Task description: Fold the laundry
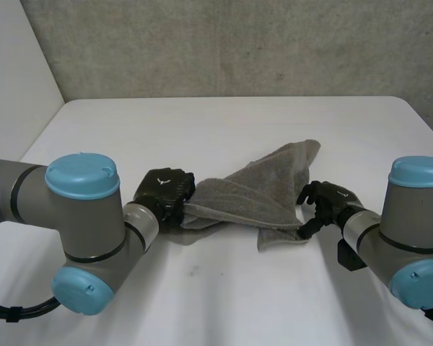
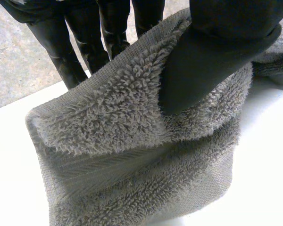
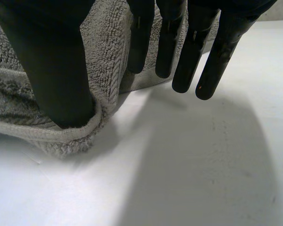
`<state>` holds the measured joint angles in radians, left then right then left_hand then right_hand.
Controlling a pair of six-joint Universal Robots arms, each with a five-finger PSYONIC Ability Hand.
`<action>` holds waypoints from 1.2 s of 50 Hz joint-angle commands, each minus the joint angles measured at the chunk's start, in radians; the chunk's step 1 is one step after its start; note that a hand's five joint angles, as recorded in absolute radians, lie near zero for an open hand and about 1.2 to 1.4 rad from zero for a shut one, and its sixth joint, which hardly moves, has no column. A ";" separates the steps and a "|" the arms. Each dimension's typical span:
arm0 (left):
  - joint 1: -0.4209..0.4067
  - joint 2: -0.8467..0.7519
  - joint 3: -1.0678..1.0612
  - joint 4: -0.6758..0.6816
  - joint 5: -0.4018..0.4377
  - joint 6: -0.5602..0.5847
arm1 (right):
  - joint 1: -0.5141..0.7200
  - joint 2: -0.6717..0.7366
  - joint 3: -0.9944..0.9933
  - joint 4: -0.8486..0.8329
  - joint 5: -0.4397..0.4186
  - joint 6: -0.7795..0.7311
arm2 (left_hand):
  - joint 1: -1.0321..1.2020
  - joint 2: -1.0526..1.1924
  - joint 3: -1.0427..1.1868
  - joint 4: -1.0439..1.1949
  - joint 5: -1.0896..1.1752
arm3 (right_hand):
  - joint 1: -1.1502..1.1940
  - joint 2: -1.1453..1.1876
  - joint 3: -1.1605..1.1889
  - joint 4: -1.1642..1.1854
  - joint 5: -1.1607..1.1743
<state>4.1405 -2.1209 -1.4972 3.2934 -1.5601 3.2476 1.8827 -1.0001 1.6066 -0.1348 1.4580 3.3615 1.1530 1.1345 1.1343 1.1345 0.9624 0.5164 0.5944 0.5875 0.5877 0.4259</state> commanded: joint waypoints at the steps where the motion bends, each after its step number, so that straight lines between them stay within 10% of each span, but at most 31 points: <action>1: 0.001 0.001 -0.001 0.000 0.000 0.000 | 0.012 -0.002 0.001 -0.003 0.004 0.029 | 0.144 0.162 0.163 0.162 0.160 | 0.191 0.113 0.120 0.120 0.107; 10: 0.000 0.002 -0.001 0.000 0.000 -0.003 | 0.029 0.021 -0.004 -0.011 0.002 0.030 | 0.144 0.162 0.163 0.162 0.160 | 0.385 0.307 0.314 0.313 0.301; 14: 0.000 0.004 -0.001 0.000 0.000 -0.003 | 0.042 0.026 -0.004 -0.026 -0.001 0.032 | 0.141 0.159 0.160 0.159 0.157 | 0.879 0.801 0.808 0.808 0.795; 24: 0.003 0.006 -0.014 0.002 0.000 -0.003 | 0.027 -0.120 -0.019 -0.051 -0.013 -0.008 | -0.385 -0.366 -0.366 -0.366 -0.369 | 0.880 0.802 0.809 0.809 0.796; 31: 0.021 0.047 -0.015 -0.008 0.005 -0.005 | -0.014 -0.156 -0.017 -0.046 -0.038 -0.322 | -0.754 -0.736 -0.736 -0.736 -0.738 | 0.880 0.802 0.809 0.809 0.796; 60: 0.132 0.013 -0.072 0.002 0.018 0.000 | -0.076 -0.166 0.035 -0.043 -0.044 -0.596 | -0.672 -0.654 -0.654 -0.654 -0.656 | 0.880 0.802 0.809 0.809 0.796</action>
<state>4.2720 -2.0724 -1.5833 3.2925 -1.5447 3.2467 1.8095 -1.1658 1.6248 -0.1765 1.4163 2.7820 0.3796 0.3839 0.3841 0.3824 0.2093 0.9582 1.1774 1.1865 1.1905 0.9773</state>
